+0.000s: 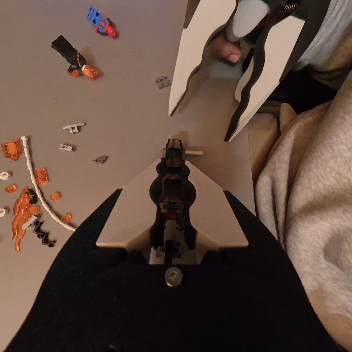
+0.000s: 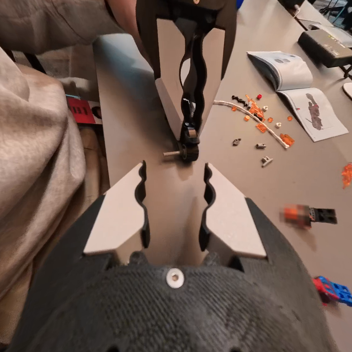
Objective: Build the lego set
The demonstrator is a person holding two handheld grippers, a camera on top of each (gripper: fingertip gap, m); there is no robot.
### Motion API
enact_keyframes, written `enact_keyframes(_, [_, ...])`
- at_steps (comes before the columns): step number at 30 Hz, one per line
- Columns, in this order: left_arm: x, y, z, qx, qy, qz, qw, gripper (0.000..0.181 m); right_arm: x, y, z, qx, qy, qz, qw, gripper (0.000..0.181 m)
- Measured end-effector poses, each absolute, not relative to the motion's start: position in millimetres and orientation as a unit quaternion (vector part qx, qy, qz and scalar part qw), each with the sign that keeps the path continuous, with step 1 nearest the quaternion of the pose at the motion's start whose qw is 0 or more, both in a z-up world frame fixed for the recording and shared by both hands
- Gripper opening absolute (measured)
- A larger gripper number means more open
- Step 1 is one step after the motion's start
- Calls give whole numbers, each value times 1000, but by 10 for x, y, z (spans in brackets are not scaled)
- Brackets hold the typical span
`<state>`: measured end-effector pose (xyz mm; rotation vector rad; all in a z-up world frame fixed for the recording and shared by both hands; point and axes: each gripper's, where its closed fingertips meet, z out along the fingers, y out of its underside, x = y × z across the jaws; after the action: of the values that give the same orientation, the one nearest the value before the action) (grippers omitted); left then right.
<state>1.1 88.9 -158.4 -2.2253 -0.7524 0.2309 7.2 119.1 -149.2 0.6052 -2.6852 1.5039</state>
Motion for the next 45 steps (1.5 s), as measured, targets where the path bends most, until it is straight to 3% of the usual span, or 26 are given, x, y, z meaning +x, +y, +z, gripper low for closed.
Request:
enact_keyframes(18, [16,854,-1573,-873,-290,88,383,16,48,953,-1620,218,-869,442,-34,60])
enact_keyframes(45, [-19,876,-1586,-874,-286,80,386,16,40,930,-1642,217,-873,434,-59,43])
